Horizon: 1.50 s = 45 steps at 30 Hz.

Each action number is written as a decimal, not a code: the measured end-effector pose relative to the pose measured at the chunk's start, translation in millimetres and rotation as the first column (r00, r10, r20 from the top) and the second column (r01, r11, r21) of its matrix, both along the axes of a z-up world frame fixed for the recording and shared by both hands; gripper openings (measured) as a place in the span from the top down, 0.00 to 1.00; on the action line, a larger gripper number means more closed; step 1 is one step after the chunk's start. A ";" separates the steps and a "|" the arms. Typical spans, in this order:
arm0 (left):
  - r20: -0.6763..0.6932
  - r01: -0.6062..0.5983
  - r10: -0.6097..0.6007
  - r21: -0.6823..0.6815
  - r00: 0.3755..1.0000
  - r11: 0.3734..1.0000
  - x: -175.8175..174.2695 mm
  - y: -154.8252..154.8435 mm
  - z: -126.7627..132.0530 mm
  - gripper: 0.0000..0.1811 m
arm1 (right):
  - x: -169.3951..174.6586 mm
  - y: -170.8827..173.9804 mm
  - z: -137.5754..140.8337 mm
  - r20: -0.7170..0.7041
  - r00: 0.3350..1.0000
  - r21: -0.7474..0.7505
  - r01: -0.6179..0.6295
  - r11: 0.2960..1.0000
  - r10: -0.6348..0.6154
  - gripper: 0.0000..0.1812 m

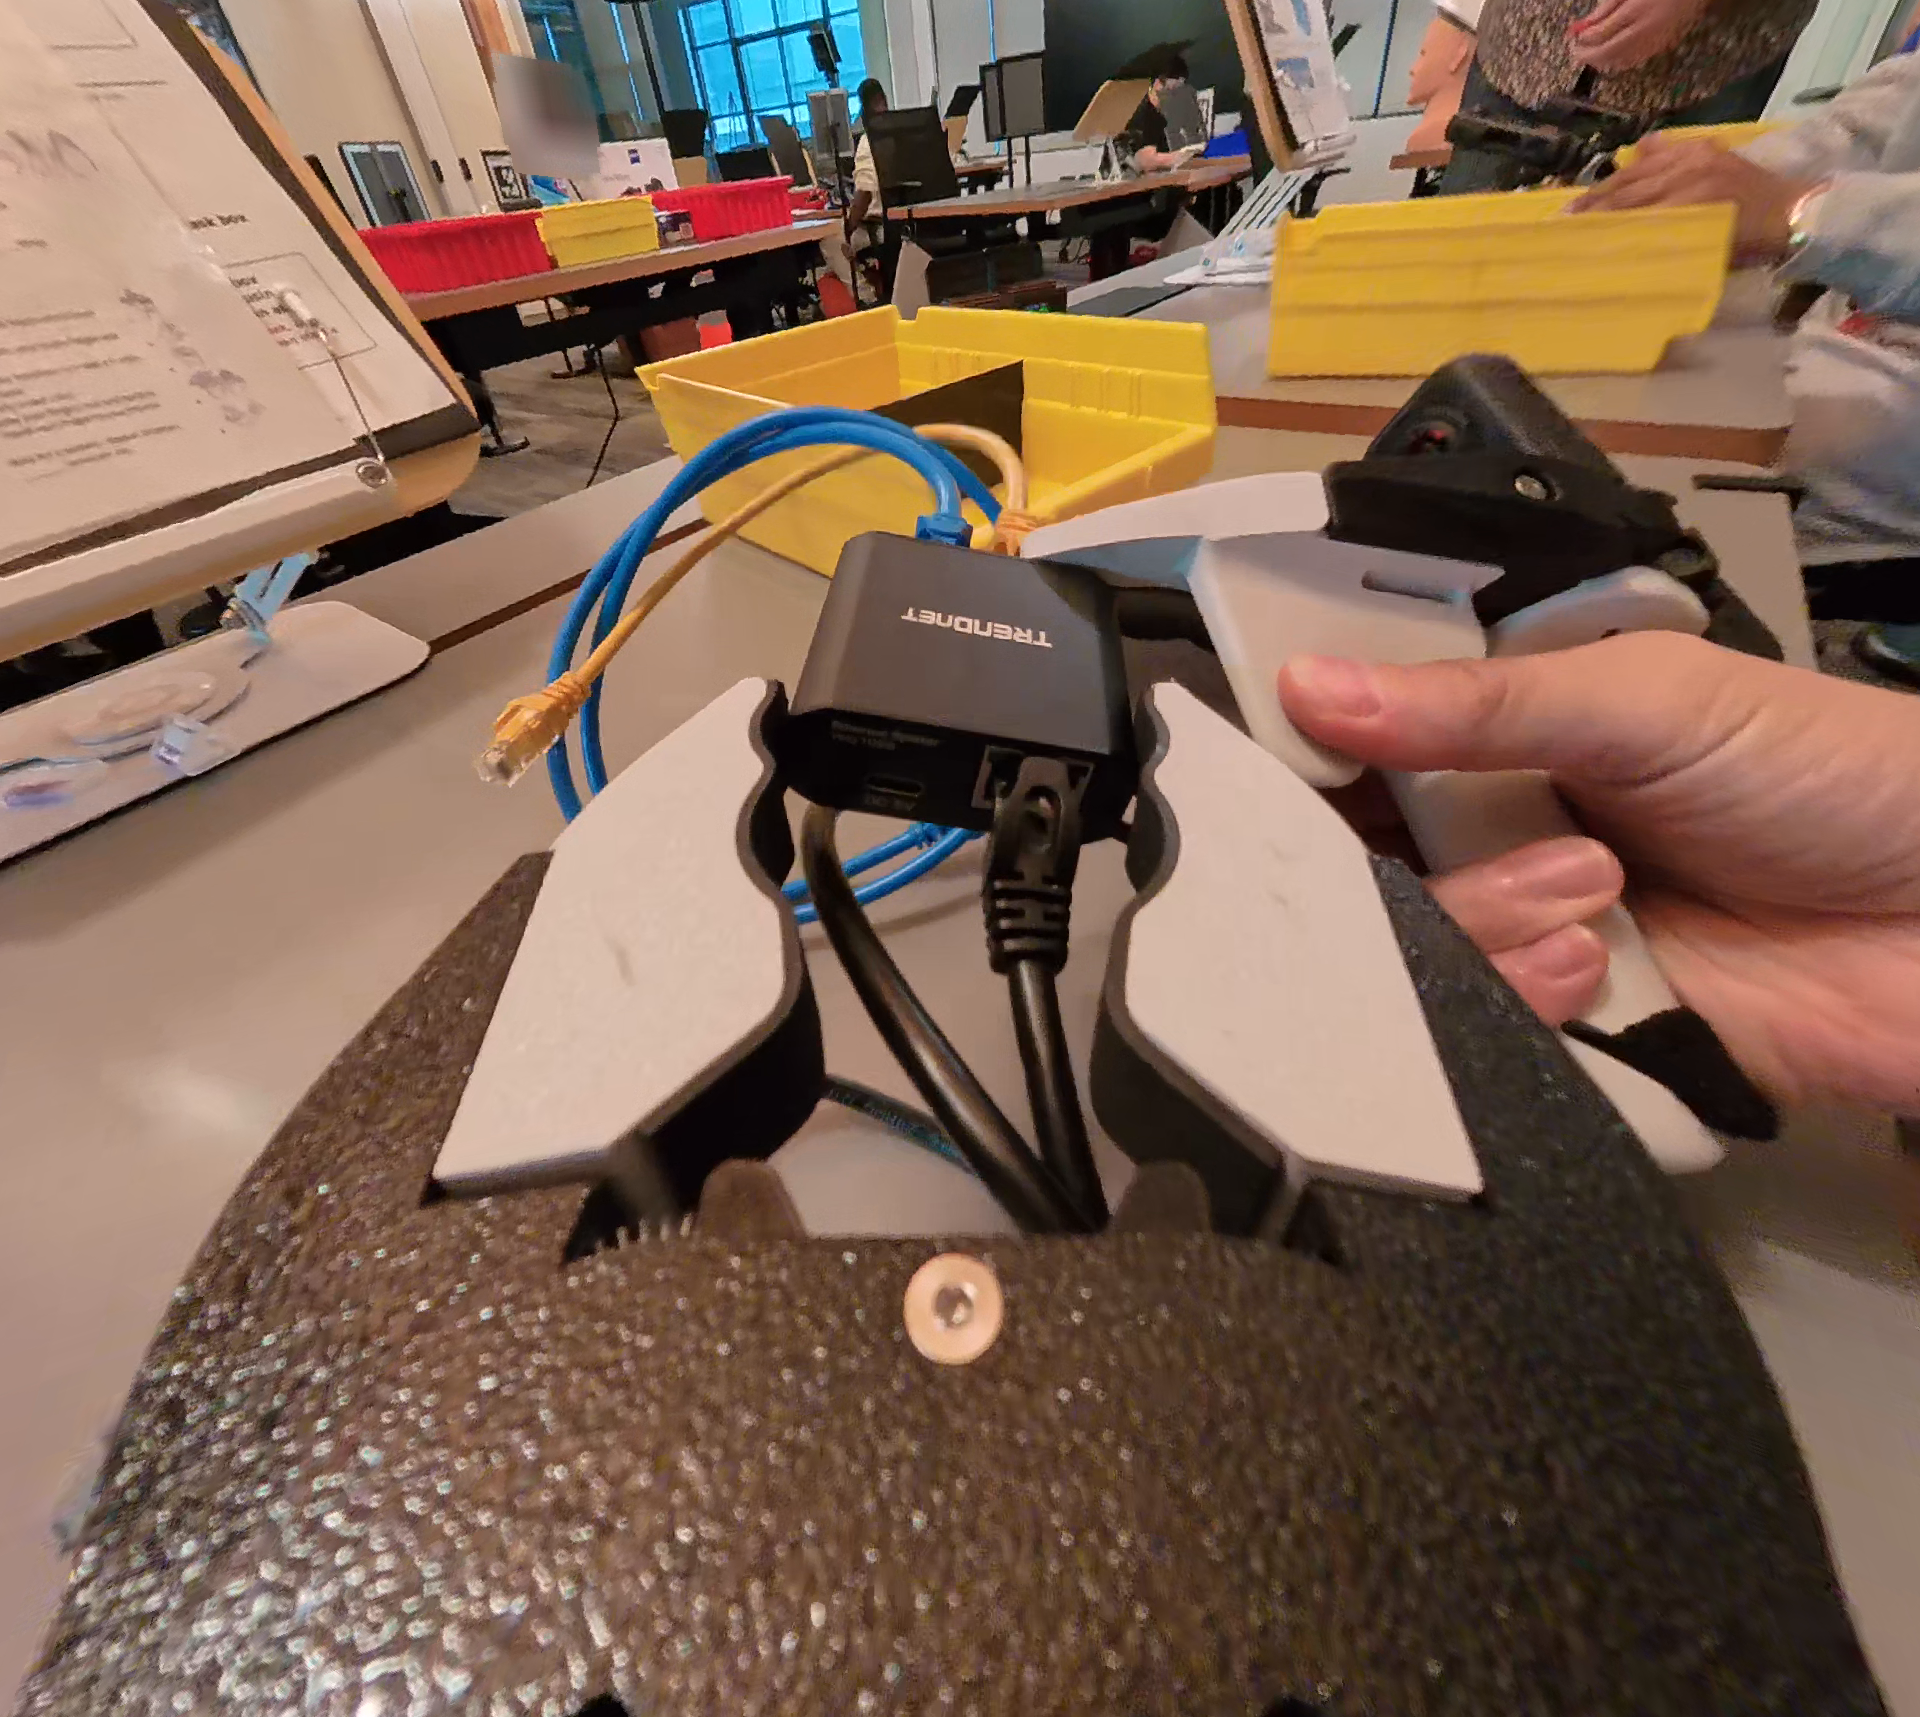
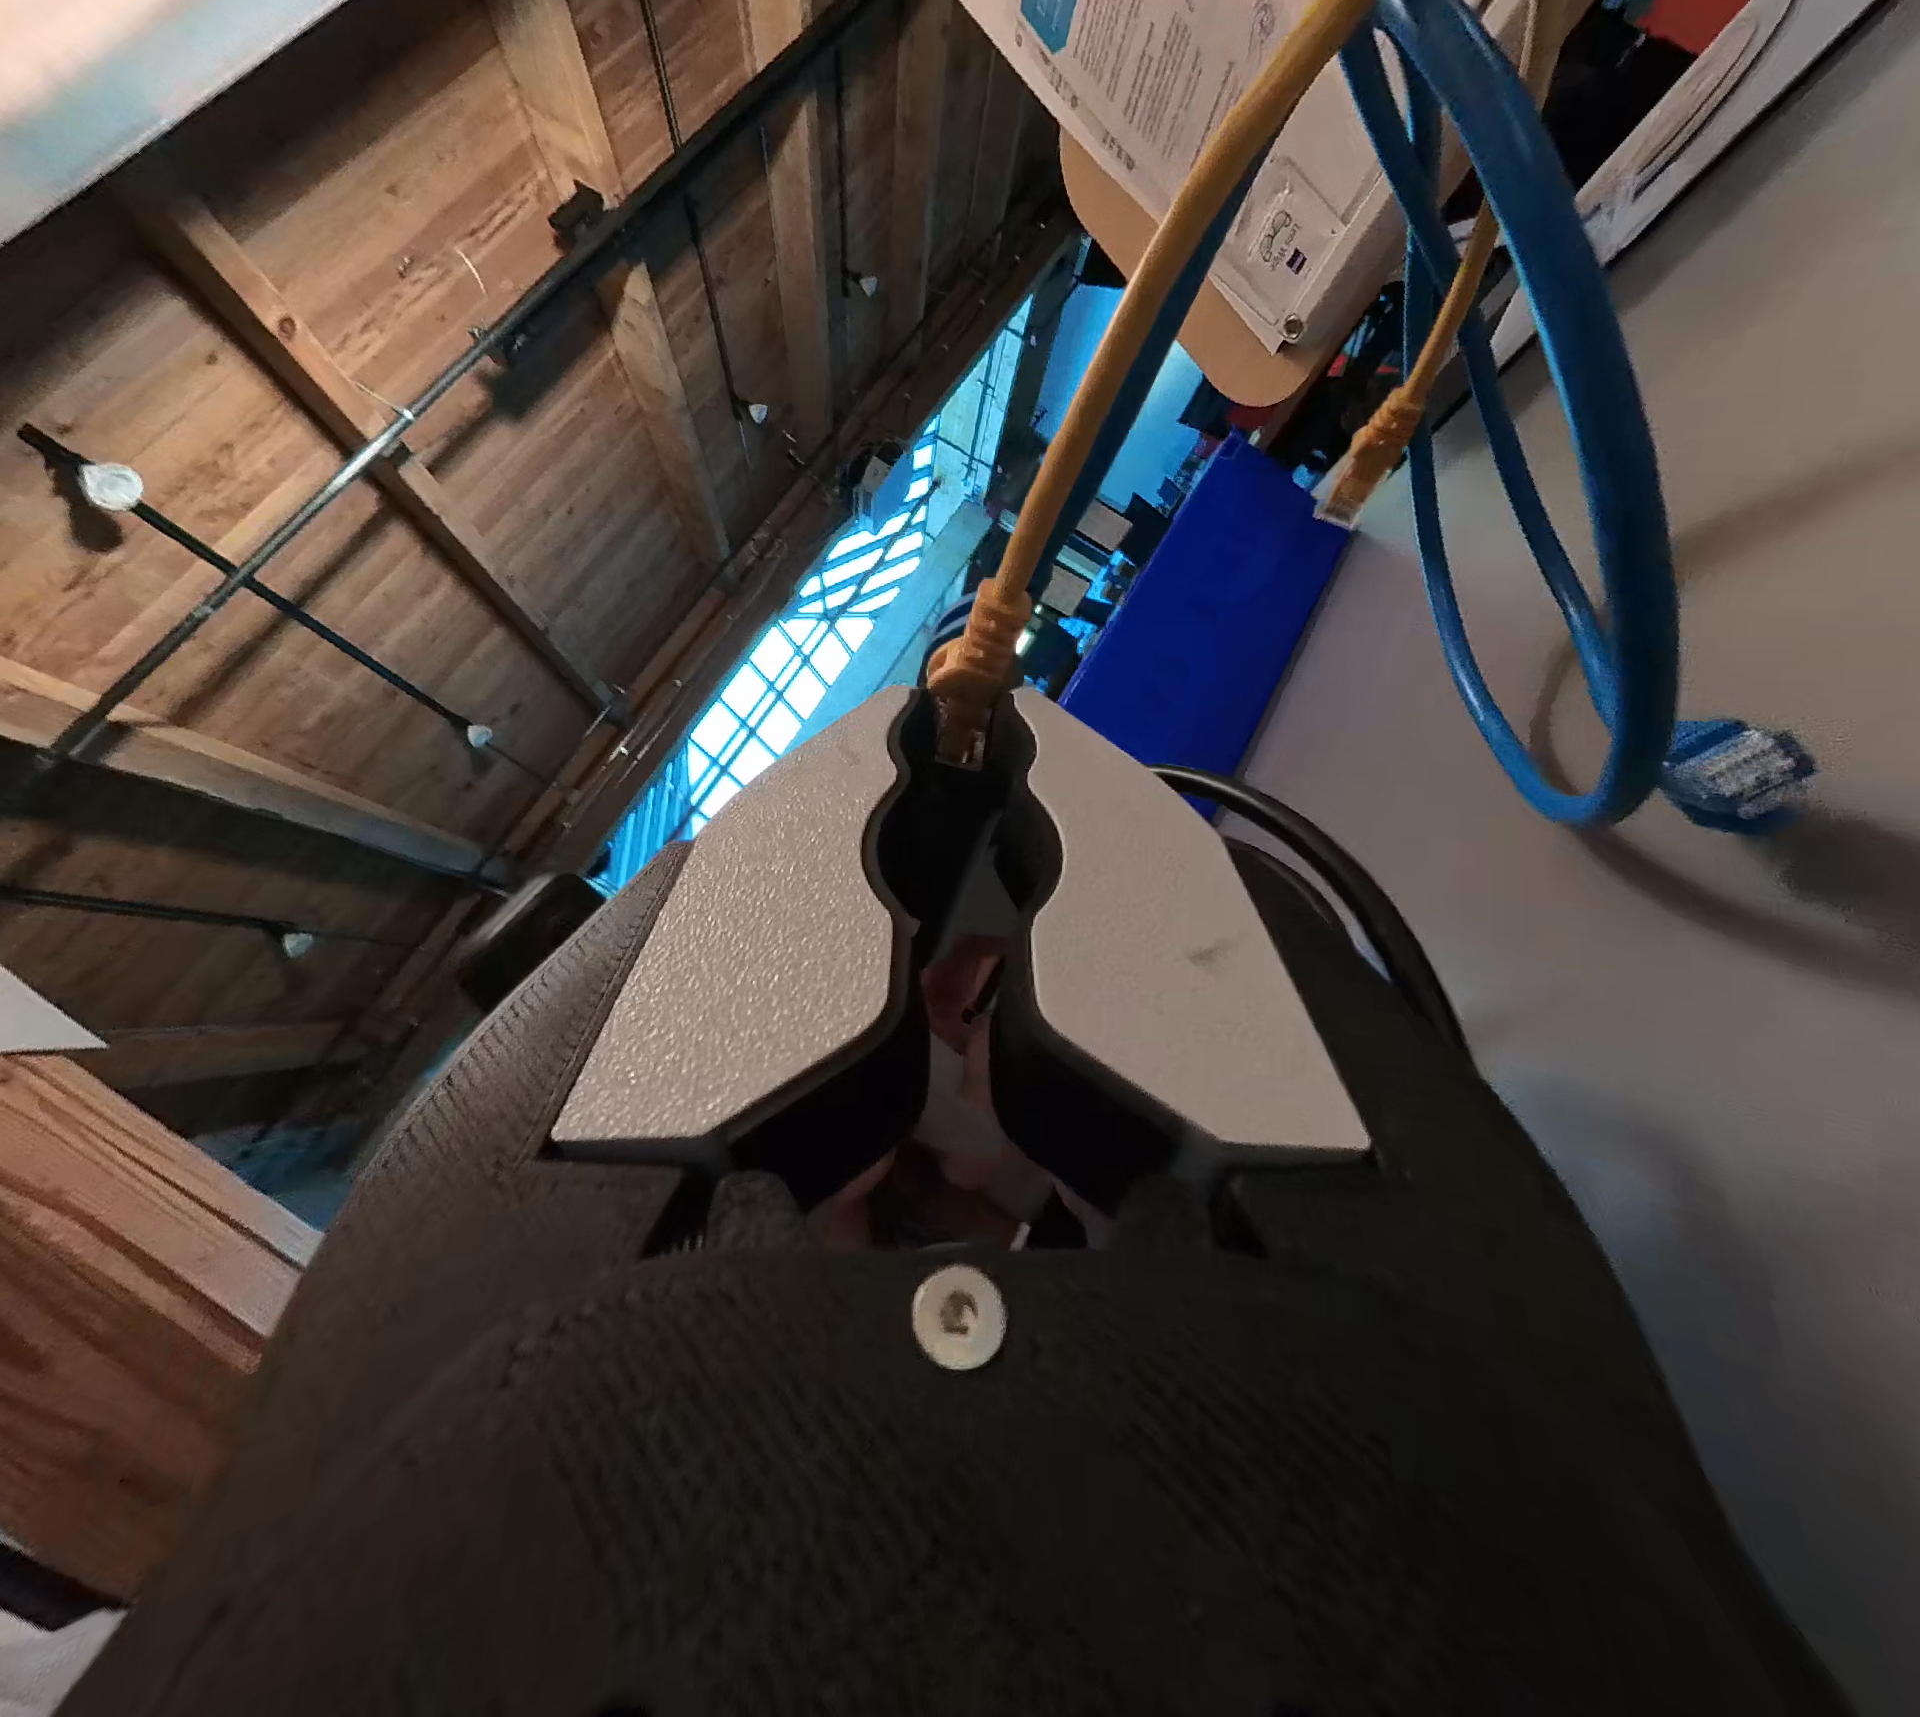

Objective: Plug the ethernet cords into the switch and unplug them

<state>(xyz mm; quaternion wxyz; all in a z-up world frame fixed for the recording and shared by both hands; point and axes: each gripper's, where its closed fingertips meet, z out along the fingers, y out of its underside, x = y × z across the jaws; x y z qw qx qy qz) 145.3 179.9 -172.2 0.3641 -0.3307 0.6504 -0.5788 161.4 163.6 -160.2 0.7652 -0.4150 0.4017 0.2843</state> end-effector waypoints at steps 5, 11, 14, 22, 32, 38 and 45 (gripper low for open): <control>0.019 -0.026 0.026 0.003 0.999 1.000 1.5 3.6 1.3 0.66 | 1.8 4.1 2.3 0.047 0.999 -0.026 -0.015 1.000 0.016 0.94; 0.016 0.006 -0.005 -0.089 1.000 0.996 0.8 5.4 4.6 0.66 | 0.7 6.5 8.0 0.095 0.995 -0.034 -0.009 0.999 0.012 0.94; 0.011 0.015 -0.014 -0.099 1.000 0.995 0.6 6.3 5.4 0.66 | 0.5 7.6 10.0 0.123 0.992 -0.054 -0.002 0.999 0.009 0.94; 0.067 -0.065 0.069 -0.072 0.995 0.995 -0.9 23.0 21.4 0.66 | 27.0 -37.8 36.5 0.269 0.959 -0.123 0.124 0.985 -0.087 0.94; 0.066 -0.166 0.175 -0.118 0.982 0.979 -2.8 80.2 25.0 0.66 | 67.6 -134.3 102.5 0.591 0.805 -0.440 0.373 0.817 -0.050 0.94; 0.069 -0.177 0.188 -0.138 0.980 0.975 -4.2 90.0 27.6 0.66 | 120.5 -178.9 72.7 0.526 0.804 -0.795 0.349 0.497 0.277 0.94; 0.049 -0.173 0.180 -0.126 0.982 0.977 -2.7 86.9 22.4 0.66 | 167.0 -187.3 39.5 0.270 0.814 -0.933 0.089 0.349 0.514 0.94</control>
